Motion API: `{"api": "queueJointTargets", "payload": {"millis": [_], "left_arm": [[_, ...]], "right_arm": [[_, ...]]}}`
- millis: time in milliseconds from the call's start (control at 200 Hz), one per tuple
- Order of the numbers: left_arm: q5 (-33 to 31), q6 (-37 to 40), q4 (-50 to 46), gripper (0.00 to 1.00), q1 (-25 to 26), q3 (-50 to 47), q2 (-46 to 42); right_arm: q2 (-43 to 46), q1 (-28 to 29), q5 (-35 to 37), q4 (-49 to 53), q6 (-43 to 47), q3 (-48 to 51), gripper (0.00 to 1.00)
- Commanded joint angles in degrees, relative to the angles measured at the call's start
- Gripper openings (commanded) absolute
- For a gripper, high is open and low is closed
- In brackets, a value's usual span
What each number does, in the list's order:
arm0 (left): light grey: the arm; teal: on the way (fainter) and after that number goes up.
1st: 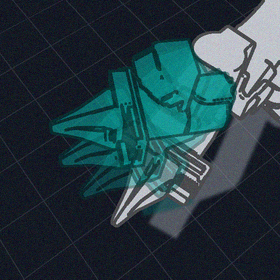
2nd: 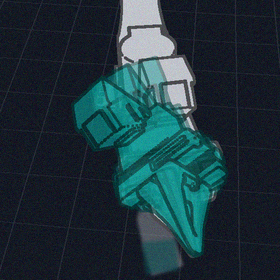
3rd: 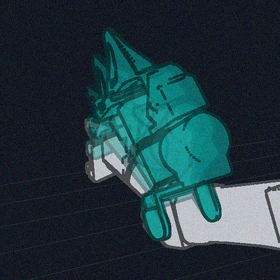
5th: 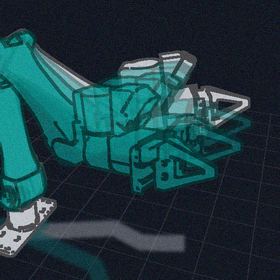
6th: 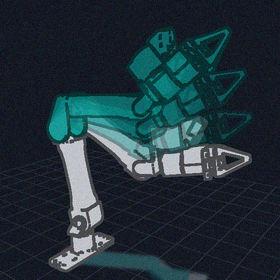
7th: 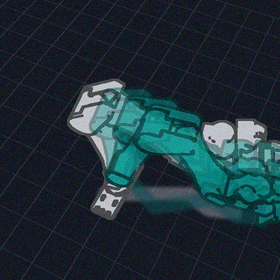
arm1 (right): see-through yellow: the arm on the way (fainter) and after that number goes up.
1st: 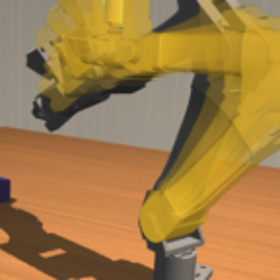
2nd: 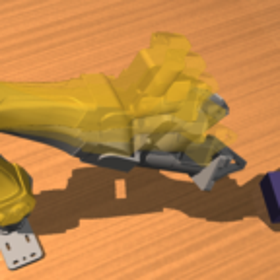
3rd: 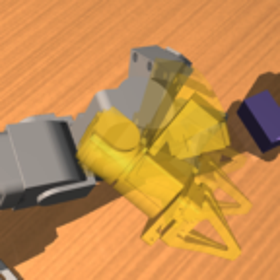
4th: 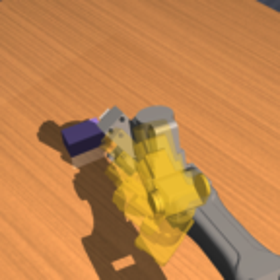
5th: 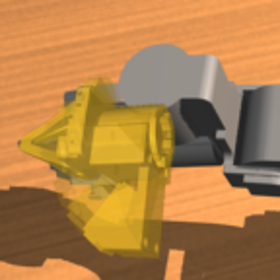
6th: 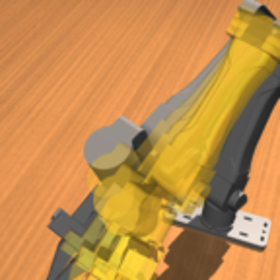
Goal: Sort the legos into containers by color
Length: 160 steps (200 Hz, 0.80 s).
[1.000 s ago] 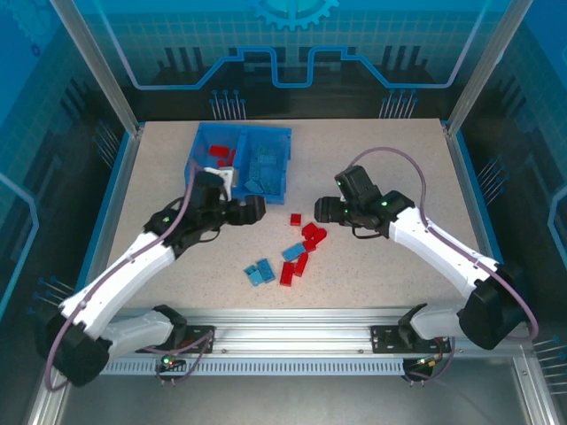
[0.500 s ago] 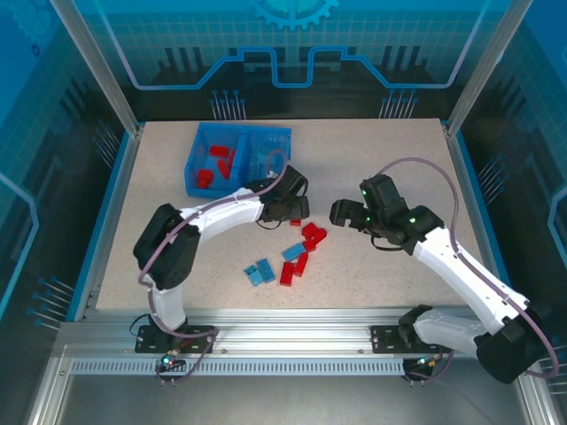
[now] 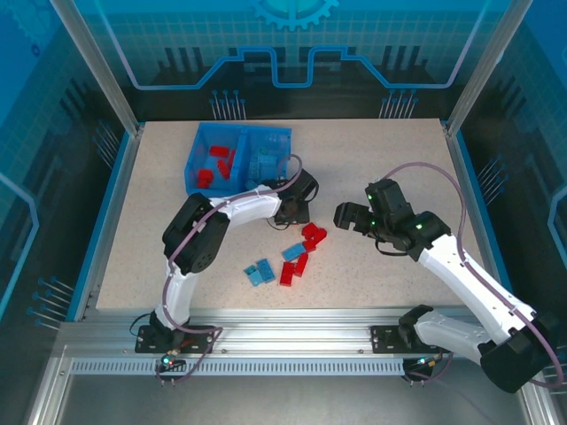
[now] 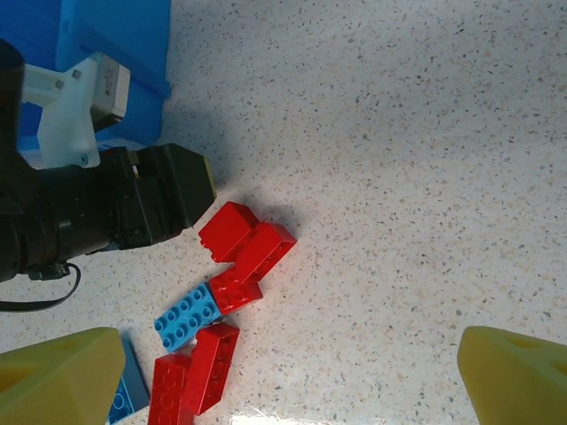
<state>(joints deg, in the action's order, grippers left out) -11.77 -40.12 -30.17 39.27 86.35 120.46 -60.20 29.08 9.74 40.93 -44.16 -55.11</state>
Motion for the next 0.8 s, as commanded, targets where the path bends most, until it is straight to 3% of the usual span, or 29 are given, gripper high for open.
{"api": "queueJointTargets", "payload": {"millis": [0, 225, 300, 470, 590, 795], "left_arm": [[0.90, 0.57, -1.73, 0.47, -0.07, 0.95, 1.13], [-0.06, 1.96, -3.22, 0.34, -0.18, 0.33, -2.06], [-0.82, 2.70, -3.39, 0.28, -0.15, -0.92, -6.82], [-5.46, 5.41, -6.11, 0.28, -1.66, -2.32, -18.63], [-6.47, 7.73, -7.61, 0.29, -6.91, -1.93, -24.81], [-5.92, 12.70, -7.11, 0.30, -22.91, 2.59, -25.21]], "right_arm": [[0.88, -0.76, -1.07, 1.32, -0.68, 0.15, 0.98], [-0.17, -0.44, -3.29, 0.58, -0.58, -1.37, 0.98], [-0.43, -0.04, -4.22, 0.35, -0.03, -2.41, 0.98], [-0.52, 1.56, -10.40, -4.46, 2.15, -3.20, 0.98], [-0.79, 3.10, -11.68, -6.45, 2.37, -4.40, 0.98], [-0.55, 4.40, -10.03, -5.34, 2.75, -5.58, 0.98]]}}
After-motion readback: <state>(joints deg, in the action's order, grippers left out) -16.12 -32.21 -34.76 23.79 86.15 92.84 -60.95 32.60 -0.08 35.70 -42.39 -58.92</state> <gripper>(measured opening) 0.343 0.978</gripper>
